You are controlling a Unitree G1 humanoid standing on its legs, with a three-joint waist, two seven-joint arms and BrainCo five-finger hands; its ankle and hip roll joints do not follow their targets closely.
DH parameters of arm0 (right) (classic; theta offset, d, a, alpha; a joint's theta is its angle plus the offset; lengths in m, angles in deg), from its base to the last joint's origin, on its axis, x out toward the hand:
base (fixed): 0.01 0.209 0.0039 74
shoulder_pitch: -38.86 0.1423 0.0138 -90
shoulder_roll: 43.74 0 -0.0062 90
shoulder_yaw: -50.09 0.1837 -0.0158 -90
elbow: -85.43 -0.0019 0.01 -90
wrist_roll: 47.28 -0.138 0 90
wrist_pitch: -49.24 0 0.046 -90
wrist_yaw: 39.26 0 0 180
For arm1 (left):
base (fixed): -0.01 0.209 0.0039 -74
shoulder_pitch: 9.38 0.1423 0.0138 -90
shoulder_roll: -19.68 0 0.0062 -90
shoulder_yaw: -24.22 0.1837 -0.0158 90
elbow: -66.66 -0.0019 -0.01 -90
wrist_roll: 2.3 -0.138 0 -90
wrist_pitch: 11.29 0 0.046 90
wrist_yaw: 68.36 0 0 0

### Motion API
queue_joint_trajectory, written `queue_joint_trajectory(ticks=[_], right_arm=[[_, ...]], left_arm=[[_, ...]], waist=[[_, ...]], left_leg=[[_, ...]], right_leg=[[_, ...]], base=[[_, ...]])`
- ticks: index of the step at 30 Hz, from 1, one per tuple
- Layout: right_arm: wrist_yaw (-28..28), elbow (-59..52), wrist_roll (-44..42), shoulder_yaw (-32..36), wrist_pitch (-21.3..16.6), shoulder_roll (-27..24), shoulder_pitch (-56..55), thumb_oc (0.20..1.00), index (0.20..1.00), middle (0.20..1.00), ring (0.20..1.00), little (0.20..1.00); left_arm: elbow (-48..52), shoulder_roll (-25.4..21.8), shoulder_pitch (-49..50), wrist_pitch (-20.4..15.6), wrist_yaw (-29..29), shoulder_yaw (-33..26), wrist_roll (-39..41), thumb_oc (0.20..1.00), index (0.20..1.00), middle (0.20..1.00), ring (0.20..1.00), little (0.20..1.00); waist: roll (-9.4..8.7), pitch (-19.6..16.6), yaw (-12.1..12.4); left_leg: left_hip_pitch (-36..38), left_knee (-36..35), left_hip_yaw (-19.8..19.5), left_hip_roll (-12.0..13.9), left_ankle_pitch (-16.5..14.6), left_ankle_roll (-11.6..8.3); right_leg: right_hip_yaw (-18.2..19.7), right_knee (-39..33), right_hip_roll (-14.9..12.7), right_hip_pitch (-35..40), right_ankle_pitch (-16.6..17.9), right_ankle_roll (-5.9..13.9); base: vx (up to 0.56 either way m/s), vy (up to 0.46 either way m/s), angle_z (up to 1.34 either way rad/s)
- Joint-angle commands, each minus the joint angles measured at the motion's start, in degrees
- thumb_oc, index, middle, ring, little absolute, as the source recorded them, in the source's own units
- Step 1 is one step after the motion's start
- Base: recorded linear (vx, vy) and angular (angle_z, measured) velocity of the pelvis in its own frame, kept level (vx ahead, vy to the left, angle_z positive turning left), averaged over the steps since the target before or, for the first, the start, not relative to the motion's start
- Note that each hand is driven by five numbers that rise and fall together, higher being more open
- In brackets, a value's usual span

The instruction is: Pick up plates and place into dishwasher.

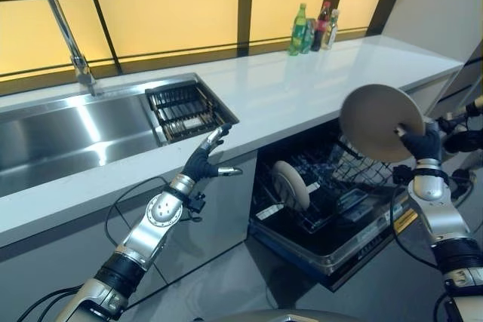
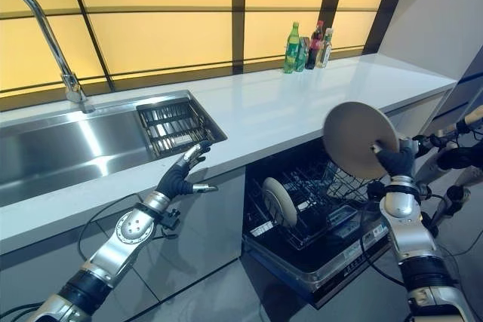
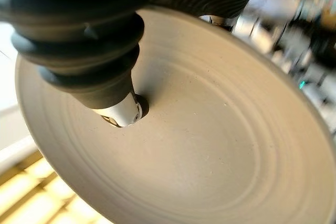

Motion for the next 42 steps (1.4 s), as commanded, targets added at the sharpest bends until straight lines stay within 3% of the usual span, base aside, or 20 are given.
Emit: queue_joint_trajectory(ticks=[1,5,9,15,25,35,42], right_arm=[[4.67,1.6,4.01,1.22,1.32,-6.23,8.04,0.2,0.2,0.2,0.2,0.2],[4.88,5.65,6.01,-2.19,4.44,-9.02,12.43,0.2,0.2,0.2,0.2,0.2],[4.67,12.17,8.49,-8.06,5.72,-11.18,20.21,0.2,0.2,0.2,0.2,0.2],[3.39,18.99,11.4,-15.75,6.79,-12.07,28.58,0.2,0.2,0.2,0.2,0.2],[-0.09,28.23,13.17,-22.65,6.86,-13.25,39.86,0.2,0.2,0.2,0.2,0.2],[-5.63,38.36,12.26,-27.33,6.83,-11.71,46.96,0.2,0.2,0.2,0.2,0.2],[-12.31,41.84,6.07,-27.19,3.92,-9.84,48.79,0.2,0.2,0.2,0.2,0.2]], left_arm=[[4.54,-2.01,-1.96,-0.39,-4.49,-1.17,6.28,1.0,1.0,1.0,1.0,1.0],[8.62,-2.19,-1.63,1.91,-13.08,0.6,15.67,1.0,1.0,1.0,1.0,1.0],[11.32,-2.39,-4.05,1.73,-15.92,4.22,20.16,1.0,1.0,1.0,1.0,1.0],[13.04,-2.74,-6.57,1.25,-14.81,6.56,22.47,1.0,1.0,1.0,1.0,1.0],[14.98,-6.48,-10.01,-0.4,-14.76,7.71,25.74,1.0,1.0,1.0,1.0,1.0],[15.06,-8.72,-14.51,-2.17,-14.04,8.93,28.95,1.0,1.0,1.0,1.0,1.0],[14.38,-8.69,-15.1,-2.76,-13.76,7.89,30.74,1.0,1.0,1.0,1.0,1.0]], waist=[[1.66,6.06,0.7],[2.47,7.91,1.42],[3.76,9.89,2.0],[5.36,11.96,2.65],[7.84,16.3,3.58],[10.37,19.32,4.38],[11.61,20.7,4.62]], left_leg=[[2.18,0.97,5.02,-7.07,-9.86,5.95],[0.34,1.43,4.91,-7.03,-9.45,5.93],[-1.27,1.42,4.88,-7.07,-9.01,5.73],[-3.65,1.34,4.37,-7.09,-8.03,5.27],[-8.09,1.06,4.07,-7.1,-6.26,4.46],[-11.68,0.86,4.13,-7.19,-4.73,3.62],[-12.85,0.66,4.53,-7.13,-4.17,3.18]], right_leg=[[0.35,1.31,2.38,2.78,-7.34,2.05],[-0.04,1.66,2.13,1.15,-7.2,2.0],[-0.47,1.53,1.97,-0.21,-6.86,1.99],[-0.79,1.5,1.96,-2.05,-6.67,1.57],[-2.6,2.16,1.76,-6.45,-6.14,0.94],[-4.59,3.06,1.14,-10.41,-5.87,0.54],[-5.33,3.59,0.64,-12.07,-5.79,0.5]], base=[[-0.02,-0.037,0.02],[-0.1,-0.03,0.03],[-0.11,-0.011,-0.01],[-0.06,-0.036,0.03],[-0.08,-0.047,0.04],[-0.06,-0.026,0.03],[-0.03,0.011,0.01]])
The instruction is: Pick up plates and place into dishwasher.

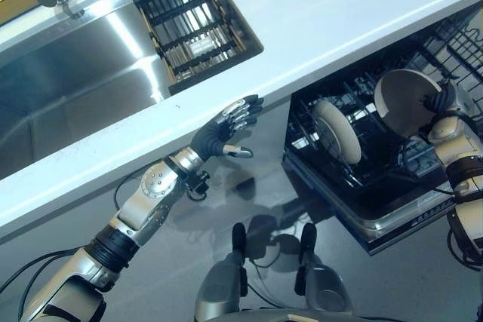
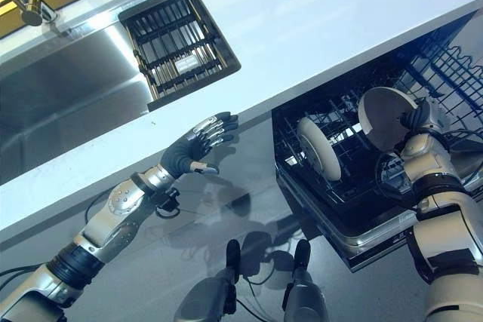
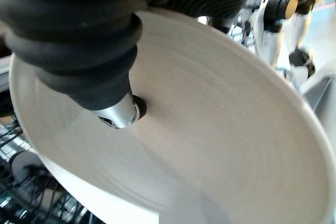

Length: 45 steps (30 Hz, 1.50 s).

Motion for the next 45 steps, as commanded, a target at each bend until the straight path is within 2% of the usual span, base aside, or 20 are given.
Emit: queue_joint_trajectory(ticks=[1,4,10,11,12,17,23,26,28,30,34,42,45], right_arm=[[-3.86,1.3,-3.59,-3.41,-3.29,-2.9,9.73,0.2,0.2,0.2,0.2,0.2],[-6.61,2.16,-4.41,-3.7,-4.38,-2.47,10.14,0.2,0.2,0.2,0.2,0.2],[-11.78,2.76,-6.73,-4.1,-3.39,-1.91,10.68,0.2,0.2,0.2,0.2,0.2],[-11.82,3.09,-7.21,-4.14,-3.03,-1.88,10.69,0.548,0.548,0.548,0.548,0.548],[-11.26,3.4,-8.17,-4.06,-2.98,-1.92,10.46,1.0,1.0,1.0,1.0,1.0],[-3.46,3.11,-17.31,2.59,-3.03,-2.46,7.55,1.0,1.0,1.0,1.0,1.0],[6.93,1.22,-21.51,12.08,-4.75,-2.68,2.41,1.0,1.0,1.0,1.0,1.0],[15.34,0.81,-19.01,15.8,-5.55,-2.14,0.34,1.0,1.0,1.0,1.0,1.0],[17.81,0.97,-18.18,16.78,-5.29,-2.21,-0.36,1.0,1.0,1.0,1.0,1.0],[20.2,1.65,-17.79,18.19,-5.61,-2.46,-1.07,1.0,1.0,1.0,1.0,1.0],[20.72,2.24,-19.24,19.76,-6.1,-1.24,-2.34,1.0,1.0,1.0,1.0,1.0],[10.85,6.5,-31.68,20.36,-4.21,1.35,-2.04,1.0,1.0,1.0,1.0,1.0],[5.61,8.72,-33.49,19.86,-4.0,2.73,-1.46,1.0,1.0,1.0,1.0,1.0]], left_arm=[[3.75,-2.08,-4.35,-4.44,-0.03,2.77,3.18,1.0,1.0,1.0,1.0,1.0],[3.57,-2.2,-4.48,-4.78,-0.27,2.76,3.55,1.0,1.0,1.0,1.0,1.0],[3.08,-2.36,-4.6,-5.32,-0.83,2.68,3.76,1.0,1.0,1.0,1.0,1.0],[3.05,-2.39,-4.59,-5.37,-0.86,2.71,3.81,1.0,1.0,1.0,1.0,1.0],[3.07,-2.43,-4.55,-5.43,-0.86,2.72,3.96,1.0,1.0,1.0,1.0,1.0],[3.2,-1.64,-3.26,-6.02,-1.3,2.51,3.92,1.0,1.0,1.0,1.0,1.0],[3.63,1.68,-1.42,-6.04,-1.08,3.08,3.44,1.0,1.0,1.0,1.0,1.0],[3.53,3.36,-2.14,-6.53,0.45,4.62,2.25,1.0,1.0,1.0,1.0,1.0],[3.2,4.3,-2.94,-6.56,1.49,5.77,1.64,1.0,1.0,1.0,1.0,1.0],[3.18,5.57,-3.46,-6.39,2.53,6.96,1.13,1.0,1.0,1.0,1.0,1.0],[2.68,6.72,-3.75,-6.25,3.57,8.12,0.82,1.0,1.0,1.0,1.0,1.0],[1.6,7.72,-4.34,-6.84,4.11,8.6,0.0,1.0,1.0,1.0,1.0,1.0],[1.52,8.19,-4.38,-5.69,3.82,8.14,0.1,1.0,1.0,1.0,1.0,1.0]], waist=[[1.01,3.17,1.62],[1.16,3.63,1.73],[1.11,4.12,1.8],[1.08,4.16,1.81],[1.02,4.16,1.77],[0.72,3.77,1.11],[0.09,3.44,-0.07],[0.12,3.62,-0.63],[-0.08,3.76,-0.94],[-0.26,4.35,-1.22],[-0.69,4.9,-1.33],[-0.58,6.04,-1.33],[-0.48,6.52,-0.95]], left_leg=[[-3.02,0.53,4.91,-5.71,-5.6,2.84],[-3.4,0.57,5.03,-5.66,-5.47,2.76],[-3.97,0.55,5.32,-5.49,-5.34,2.72],[-3.95,0.57,5.36,-5.46,-5.34,2.71],[-3.89,0.6,5.44,-5.45,-5.36,2.73],[-2.84,1.5,5.61,-5.83,-6.32,3.17],[-3.76,10.03,6.5,-5.89,-10.55,4.1],[-4.71,14.55,7.2,-5.98,-12.8,5.2],[-5.71,18.57,7.36,-6.26,-14.49,5.66],[-7.06,24.96,7.7,-6.39,-17.64,6.23],[-9.19,32.39,7.95,-5.83,-21.42,7.3],[-13.58,43.12,7.43,-5.85,-26.71,9.77],[-15.67,48.39,7.15,-6.17,-28.99,10.86]], right_leg=[[-1.65,3.34,2.19,-3.01,-7.74,1.1],[-1.89,3.68,2.06,-3.62,-7.75,1.09],[-1.96,4.12,2.04,-4.67,-7.68,1.09],[-1.95,4.23,2.06,-4.74,-7.7,1.08],[-1.88,4.33,2.09,-4.76,-7.72,1.06],[-1.31,5.46,2.13,-4.4,-8.41,0.78],[-1.13,10.33,0.98,-4.01,-10.79,-0.3],[-1.11,16.03,0.53,-5.21,-13.4,-1.01],[-1.12,19.74,0.0,-6.23,-14.87,-1.55],[-1.33,24.92,-0.98,-6.97,-17.1,-2.32],[-1.54,32.45,-2.41,-8.77,-20.08,-3.21],[0.33,44.84,-4.83,-13.59,-25.12,-5.04],[1.13,50.51,-5.52,-16.06,-27.35,-5.87]], base=[[0.0,0.0,0.0],[0.0,0.0,0.0],[0.0,0.0,0.0],[0.0,0.0,0.0],[0.0,0.033,0.0],[0.01,0.085,0.0],[0.01,0.152,-0.01],[-0.04,0.156,-0.06],[-0.02,0.102,-0.11],[0.0,0.1,-0.06],[-0.01,0.074,0.0],[-0.02,0.037,0.0],[0.0,-0.008,0.01]])
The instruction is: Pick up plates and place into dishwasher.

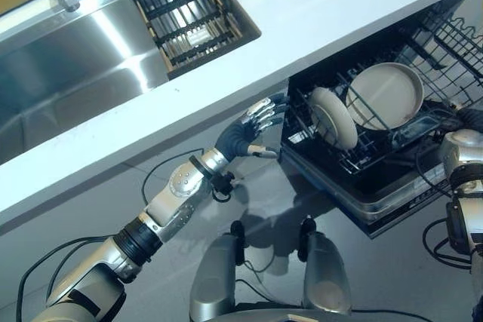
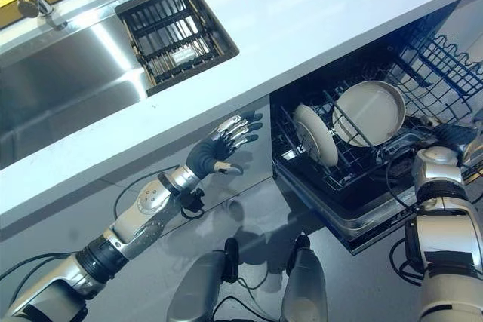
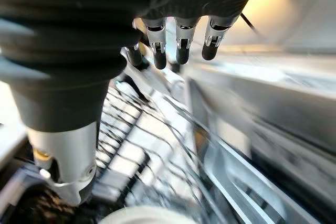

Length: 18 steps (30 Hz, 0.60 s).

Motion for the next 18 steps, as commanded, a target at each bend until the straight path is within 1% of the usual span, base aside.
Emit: queue_joint_trajectory(ticks=[1,6,9,10,12,15,18], right_arm=[[-6.05,-0.99,-2.62,-1.56,-1.14,-1.16,0.59,1.0,1.0,1.0,1.0,1.0],[-11.01,-0.12,-3.86,-4.08,-1.37,0.06,2.04,1.0,1.0,1.0,1.0,1.0],[-14.21,1.18,-6.85,-5.18,0.72,0.94,3.18,1.0,1.0,1.0,1.0,1.0],[-15.5,1.79,-7.58,-5.41,1.49,1.33,3.5,1.0,1.0,1.0,1.0,1.0],[-18.12,2.72,-7.98,-6.18,1.7,1.98,3.93,1.0,1.0,1.0,1.0,1.0],[-23.66,3.31,-9.52,-7.39,2.09,2.43,4.73,1.0,1.0,1.0,1.0,1.0],[-27.62,2.91,-11.2,-8.26,0.95,2.53,5.15,1.0,1.0,1.0,1.0,1.0]], left_arm=[[4.7,2.49,0.98,-2.26,-0.29,-0.55,-1.26,1.0,1.0,1.0,1.0,1.0],[4.29,2.54,0.77,-1.42,-1.23,-0.81,-0.97,1.0,1.0,1.0,1.0,1.0],[3.24,2.49,0.53,-1.99,-1.5,-0.4,-0.97,1.0,1.0,1.0,1.0,1.0],[2.76,2.47,0.21,-2.13,-1.38,-0.26,-0.73,1.0,1.0,1.0,1.0,1.0],[2.46,2.56,-0.15,-1.71,-1.29,-0.18,-0.65,1.0,1.0,1.0,1.0,1.0],[2.14,2.41,-0.05,-1.21,-1.98,-0.43,-0.26,1.0,1.0,1.0,1.0,1.0],[2.25,1.56,0.41,-0.71,-3.18,-1.21,0.51,1.0,1.0,1.0,1.0,1.0]], waist=[[2.16,0.93,0.58],[2.11,1.39,0.92],[2.33,1.39,1.06],[2.36,1.39,1.08],[2.38,1.39,1.3],[2.49,1.39,1.7],[2.44,1.39,2.27]], left_leg=[[-2.82,9.08,5.37,-4.49,-9.74,7.49],[-6.11,13.59,5.21,-4.34,-11.15,8.15],[-8.61,16.1,5.04,-4.25,-11.65,8.34],[-9.39,16.62,5.01,-4.25,-11.67,8.37],[-10.42,17.39,4.86,-4.27,-11.58,8.29],[-11.06,17.44,4.45,-4.35,-11.16,7.98],[-11.1,16.9,4.04,-4.36,-10.64,7.65]], right_leg=[[-1.58,11.57,2.91,-2.22,-9.24,-6.77],[-0.95,15.91,3.22,-5.66,-10.86,-7.59],[-0.85,18.57,3.57,-8.31,-11.71,-8.08],[-0.83,19.11,3.78,-9.1,-11.85,-8.15],[-0.91,19.68,3.97,-9.92,-11.91,-8.27],[-1.04,20.02,4.1,-10.45,-11.9,-8.34],[-1.27,19.81,4.13,-10.32,-11.73,-8.33]], base=[[0.0,0.0,0.0],[0.0,-0.038,0.0],[-0.02,-0.049,-0.01],[-0.03,-0.071,0.01],[-0.02,-0.065,0.02],[0.01,-0.057,-0.01],[0.02,-0.06,-0.02]])
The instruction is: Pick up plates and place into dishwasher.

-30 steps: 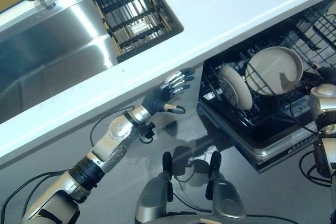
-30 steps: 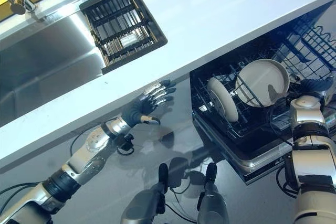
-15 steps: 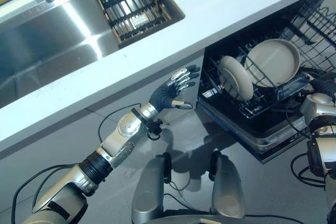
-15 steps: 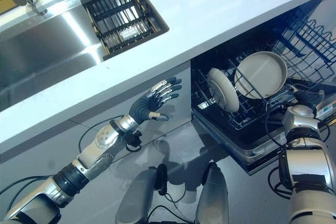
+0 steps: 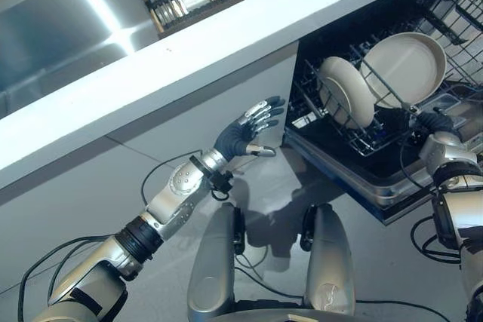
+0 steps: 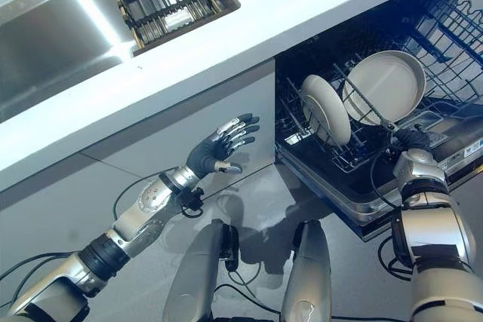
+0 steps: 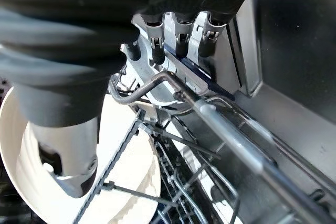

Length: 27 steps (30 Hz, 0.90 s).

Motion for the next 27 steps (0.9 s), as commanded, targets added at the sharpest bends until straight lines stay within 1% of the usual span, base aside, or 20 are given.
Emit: queue_joint_trajectory(ticks=[1,3,7,10,12,14,20,24,26,27], right_arm=[[-7.75,-1.01,-3.88,-3.04,-1.9,0.91,2.11,1.0,1.0,1.0,1.0,1.0],[-9.42,-2.2,-3.79,-3.56,-3.62,0.78,2.76,1.0,1.0,1.0,1.0,1.0],[-11.19,-4.6,-5.99,-4.4,-5.22,0.02,4.87,1.0,1.0,1.0,1.0,1.0],[-12.97,-5.75,-9.07,-4.68,-5.55,-0.86,7.1,1.0,1.0,1.0,1.0,1.0],[-15.9,-6.64,-12.19,-4.66,-5.83,-1.43,8.87,1.0,1.0,1.0,1.0,1.0],[-16.07,-7.41,-12.56,-5.17,-6.13,-1.64,10.4,1.0,1.0,1.0,1.0,1.0],[-18.08,-8.13,-18.59,-6.51,-4.9,-3.24,15.05,1.0,1.0,1.0,1.0,1.0],[-20.13,-9.15,-25.84,-6.01,-4.35,-4.07,17.01,1.0,1.0,1.0,1.0,1.0],[-20.87,-9.73,-28.11,-5.21,-4.26,-4.25,17.05,1.0,1.0,1.0,1.0,1.0],[-21.17,-10.22,-30.24,-4.82,-4.2,-4.14,17.07,1.0,1.0,1.0,1.0,1.0]], left_arm=[[5.15,0.88,0.94,-1.21,-2.1,-1.4,0.58,1.0,1.0,1.0,1.0,1.0],[5.44,0.12,1.15,-0.61,-2.7,-2.23,1.21,1.0,1.0,1.0,1.0,1.0],[6.21,-1.36,1.97,0.7,-3.78,-3.31,2.02,1.0,1.0,1.0,1.0,1.0],[6.5,-2.42,2.67,1.24,-4.2,-4.14,2.38,1.0,1.0,1.0,1.0,1.0],[7.01,-3.1,3.38,1.86,-4.33,-5.09,2.74,1.0,1.0,1.0,1.0,1.0],[7.28,-3.75,3.78,2.48,-4.99,-6.05,3.72,1.0,1.0,1.0,1.0,1.0],[7.55,-5.3,4.59,3.24,-6.41,-7.45,5.45,1.0,1.0,1.0,1.0,1.0],[8.72,-7.04,5.45,2.85,-6.56,-8.43,6.76,1.0,1.0,1.0,1.0,1.0],[9.13,-7.51,5.91,3.28,-6.82,-9.14,7.19,1.0,1.0,1.0,1.0,1.0],[9.27,-7.5,6.3,3.64,-6.89,-9.5,7.04,1.0,1.0,1.0,1.0,1.0]], waist=[[2.32,0.48,2.32],[2.14,0.48,2.66],[1.49,0.48,3.42],[1.16,0.48,3.95],[1.07,0.48,4.43],[1.06,0.48,4.87],[1.15,0.3,6.24],[1.1,0.1,7.07],[1.05,0.01,7.22],[1.01,-0.25,7.3]], left_leg=[[1.86,-2.5,5.53,-5.33,-3.12,7.42],[1.62,-2.67,5.23,-5.27,-2.83,7.31],[0.84,-2.28,4.73,-5.1,-2.71,7.16],[-0.1,-1.76,4.17,-5.15,-2.67,7.05],[-0.89,-1.33,3.72,-5.29,-2.59,6.89],[-1.61,-0.9,3.5,-5.37,-2.44,6.79],[-3.19,-0.67,2.63,-5.86,-1.67,6.59],[-3.65,-0.57,2.35,-5.84,-1.65,6.44],[-3.9,-0.33,2.18,-5.91,-1.65,6.3],[-3.54,0.32,1.73,-6.11,-3.15,6.03]], right_leg=[[-3.91,1.25,5.32,2.65,-4.68,-8.01],[-4.12,1.32,5.35,2.56,-4.59,-7.93],[-4.53,1.74,5.39,2.17,-4.59,-7.79],[-4.82,2.31,5.45,1.47,-4.67,-7.72],[-4.96,2.87,5.56,0.85,-4.8,-7.64],[-4.98,3.4,5.66,0.16,-4.79,-7.5],[-5.28,4.3,5.57,-1.23,-4.8,-7.36],[-5.81,4.5,5.2,-1.43,-4.94,-7.22],[-5.88,4.78,5.08,-1.57,-5.0,-7.12],[-5.33,5.4,5.31,-1.22,-6.31,-6.46]], base=[[0.04,-0.081,-0.02],[0.04,-0.077,-0.02],[0.04,-0.096,-0.01],[0.04,-0.089,0.07],[0.04,-0.078,0.01],[0.03,-0.066,-0.01],[0.01,-0.057,0.05],[0.02,-0.051,0.08],[0.07,-0.034,0.08],[0.04,-0.029,0.13]])
